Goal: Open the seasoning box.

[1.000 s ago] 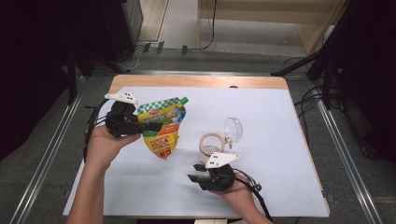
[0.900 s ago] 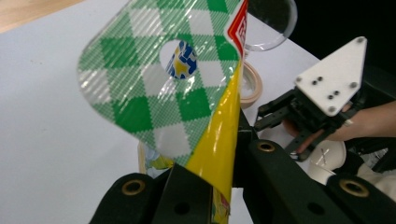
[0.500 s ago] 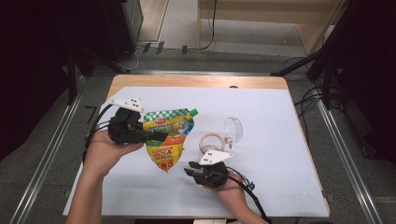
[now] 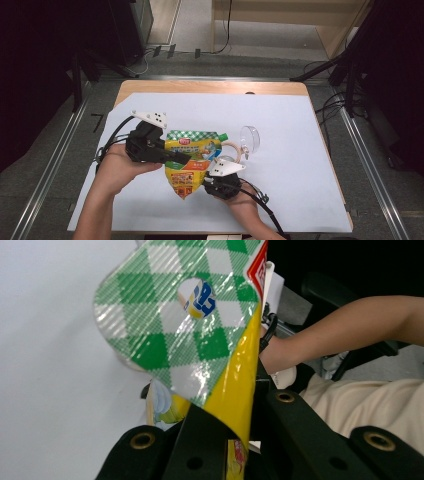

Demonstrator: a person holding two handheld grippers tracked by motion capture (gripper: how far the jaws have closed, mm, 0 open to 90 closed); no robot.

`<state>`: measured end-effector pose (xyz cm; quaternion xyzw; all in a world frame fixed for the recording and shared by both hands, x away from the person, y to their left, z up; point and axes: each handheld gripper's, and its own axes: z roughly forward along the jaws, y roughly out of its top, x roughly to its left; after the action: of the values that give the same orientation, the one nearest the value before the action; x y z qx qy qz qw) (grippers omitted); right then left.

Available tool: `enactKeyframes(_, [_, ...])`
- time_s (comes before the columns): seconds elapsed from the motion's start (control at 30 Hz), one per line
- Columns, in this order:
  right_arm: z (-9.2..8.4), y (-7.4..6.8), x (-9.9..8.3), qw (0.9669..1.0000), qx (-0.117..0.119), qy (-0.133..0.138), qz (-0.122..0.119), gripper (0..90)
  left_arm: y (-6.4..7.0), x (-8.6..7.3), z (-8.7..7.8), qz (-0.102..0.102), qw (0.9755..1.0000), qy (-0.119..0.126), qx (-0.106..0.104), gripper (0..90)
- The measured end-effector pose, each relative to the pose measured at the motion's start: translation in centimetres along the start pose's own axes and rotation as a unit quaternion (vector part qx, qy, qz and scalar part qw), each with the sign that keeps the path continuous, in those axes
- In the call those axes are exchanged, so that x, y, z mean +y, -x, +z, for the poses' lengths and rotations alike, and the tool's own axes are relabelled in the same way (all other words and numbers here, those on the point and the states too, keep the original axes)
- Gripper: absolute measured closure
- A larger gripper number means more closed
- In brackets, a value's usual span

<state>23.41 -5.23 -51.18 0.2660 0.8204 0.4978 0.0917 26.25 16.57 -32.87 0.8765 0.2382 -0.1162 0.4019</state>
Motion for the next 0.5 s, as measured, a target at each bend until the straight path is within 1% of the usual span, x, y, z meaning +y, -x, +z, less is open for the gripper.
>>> enactKeyframes(0.03, [-0.2, -0.2, 0.1, 1.0000, 0.002, 0.004, -0.008, 72.3, -0.1, 0.1, 0.2, -0.001, 1.0000, 0.001, 0.000, 90.0])
enactKeyframes(0.07, [-0.3, -0.4, 0.1, 0.9997, 0.002, 0.013, -0.020, 74.5, -0.2, 0.1, 0.3, -0.004, 1.0000, 0.005, 0.003, 90.0])
enactKeyframes(0.1, [-0.4, -0.7, 0.2, 0.9992, -0.007, 0.009, -0.038, 74.8, -0.3, 0.1, 0.4, -0.009, 0.9999, 0.006, 0.005, 90.0])
enactKeyframes(0.13, [-0.5, -0.9, 0.2, 0.9990, -0.009, 0.004, -0.042, 74.7, -0.4, 0.1, 0.4, -0.015, 0.9998, 0.011, 0.009, 90.0])
enactKeyframes(0.2, [-0.6, -1.1, 0.2, 0.9985, 0.000, 0.005, -0.055, 74.7, -0.5, 0.1, 0.3, -0.022, 0.9994, 0.019, 0.018, 90.0])
enactKeyframes(0.23, [-0.6, -1.3, 0.2, 0.9982, 0.002, 0.005, -0.059, 74.6, -0.6, 0.1, 0.3, -0.025, 0.9991, 0.025, 0.025, 90.0])
enactKeyframes(0.27, [-0.5, -1.6, 0.3, 0.9981, 0.006, 0.007, -0.062, 74.5, -0.6, 0.1, 0.3, -0.031, 0.9986, 0.029, 0.033, 89.8])
enactKeyframes(0.3, [-0.5, -1.8, 0.3, 0.9979, 0.009, 0.006, -0.064, 74.4, -0.7, 0.2, 0.4, -0.036, 0.9982, 0.034, 0.034, 89.5])
enactKeyframes(0.4, [-0.5, -2.3, 0.5, 0.9978, 0.021, 0.004, -0.063, 74.4, -0.7, 0.2, 0.6, -0.040, 0.9975, 0.042, 0.041, 87.8])
enactKeyframes(0.5, [-0.6, -2.7, 0.6, 0.9976, 0.030, -0.002, -0.063, 74.5, -0.7, 0.3, 1.0, -0.043, 0.9964, 0.046, 0.057, 85.5])
